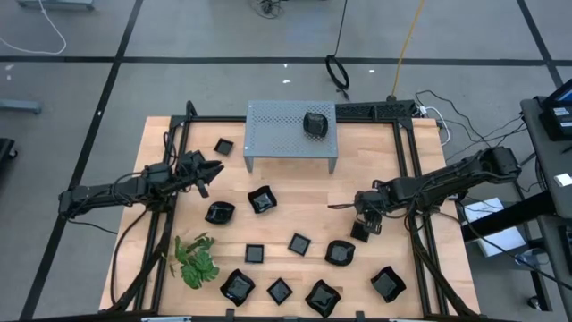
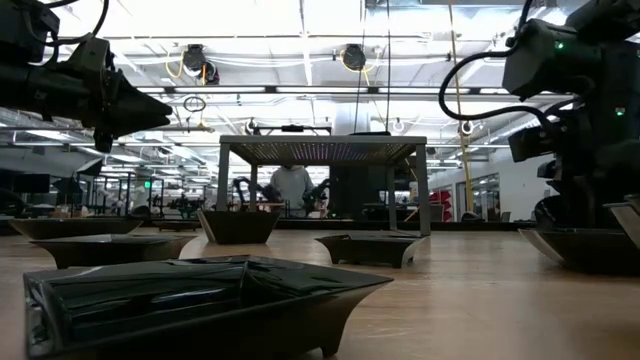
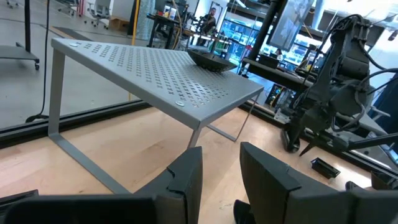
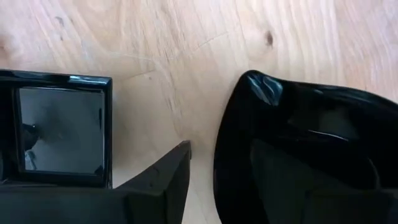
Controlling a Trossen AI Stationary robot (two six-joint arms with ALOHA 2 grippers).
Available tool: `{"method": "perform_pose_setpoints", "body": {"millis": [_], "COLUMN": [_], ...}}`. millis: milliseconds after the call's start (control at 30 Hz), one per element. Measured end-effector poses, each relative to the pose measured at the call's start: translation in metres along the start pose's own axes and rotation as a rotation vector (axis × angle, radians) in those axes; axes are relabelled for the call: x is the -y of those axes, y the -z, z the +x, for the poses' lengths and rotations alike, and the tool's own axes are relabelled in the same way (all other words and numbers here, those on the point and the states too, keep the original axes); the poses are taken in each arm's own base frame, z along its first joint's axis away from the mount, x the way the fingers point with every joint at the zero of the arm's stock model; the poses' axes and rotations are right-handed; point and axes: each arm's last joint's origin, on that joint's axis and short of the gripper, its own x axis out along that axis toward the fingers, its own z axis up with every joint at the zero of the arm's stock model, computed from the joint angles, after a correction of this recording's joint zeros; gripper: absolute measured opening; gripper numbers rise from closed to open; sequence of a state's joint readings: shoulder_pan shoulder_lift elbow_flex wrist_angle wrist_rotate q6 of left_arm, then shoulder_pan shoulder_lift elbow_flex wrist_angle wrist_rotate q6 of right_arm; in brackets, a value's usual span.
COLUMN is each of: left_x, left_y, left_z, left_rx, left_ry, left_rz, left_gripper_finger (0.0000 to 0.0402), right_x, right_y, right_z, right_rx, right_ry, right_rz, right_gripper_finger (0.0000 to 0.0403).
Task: Pick & Place Mini shaped plates
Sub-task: Stack the black leaf shaped plate on top of the black leaf shaped plates on the shelf
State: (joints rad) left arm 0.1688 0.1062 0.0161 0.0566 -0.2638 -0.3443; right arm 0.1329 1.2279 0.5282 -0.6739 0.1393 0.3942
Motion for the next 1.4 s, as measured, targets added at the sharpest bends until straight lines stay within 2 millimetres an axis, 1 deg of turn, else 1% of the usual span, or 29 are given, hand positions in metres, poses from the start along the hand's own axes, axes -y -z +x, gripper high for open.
{"method": "perform_pose_setpoints", "body": {"millis": [167, 333, 600, 733, 900, 1000, 1133, 1167, 1400], "left_x": [0.000, 0.000, 0.000, 0.000, 0.000, 0.000, 0.000, 0.000, 0.000], "left_y": [0.000, 0.000, 0.000, 0.000, 0.000, 0.000, 0.000, 0.000, 0.000], "left_z": [0.000, 0.000, 0.000, 0.000, 0.000, 0.000, 0.000, 0.000, 0.000], "left_rx": [0.000, 0.000, 0.000, 0.000, 0.000, 0.000, -0.001, 0.000, 0.000], "left_ry": [0.001, 0.000, 0.000, 0.000, 0.000, 0.001, 0.000, 0.000, 0.000], "left_rz": [0.000, 0.000, 0.000, 0.000, 0.000, 0.000, 0.000, 0.000, 0.000], "left_gripper_finger": [0.0111, 0.0111, 0.0111, 0.0111, 0.0111, 0.0111, 0.0111, 0.0111, 0.0111], "right_x": [0.000, 0.003, 0.004, 0.006, 0.006, 0.006, 0.006, 0.006, 0.005], "right_y": [-0.002, -0.009, -0.007, -0.007, -0.007, -0.007, -0.007, -0.007, -0.008], "right_z": [-0.006, -0.016, -0.015, -0.016, -0.016, -0.016, -0.016, -0.016, -0.016], "right_rx": [0.033, 0.113, 0.093, 0.112, 0.114, 0.115, 0.115, 0.115, 0.125], "right_ry": [-0.016, 0.082, 0.111, 0.161, 0.174, 0.174, 0.170, 0.170, 0.166], "right_rz": [0.020, 0.022, -0.003, 0.018, 0.023, 0.023, 0.023, 0.023, 0.026], "right_gripper_finger": [0.0147, 0.0150, 0.0148, 0.0143, 0.0110, 0.0074, 0.0016, 0.0008, 0.0001]}}
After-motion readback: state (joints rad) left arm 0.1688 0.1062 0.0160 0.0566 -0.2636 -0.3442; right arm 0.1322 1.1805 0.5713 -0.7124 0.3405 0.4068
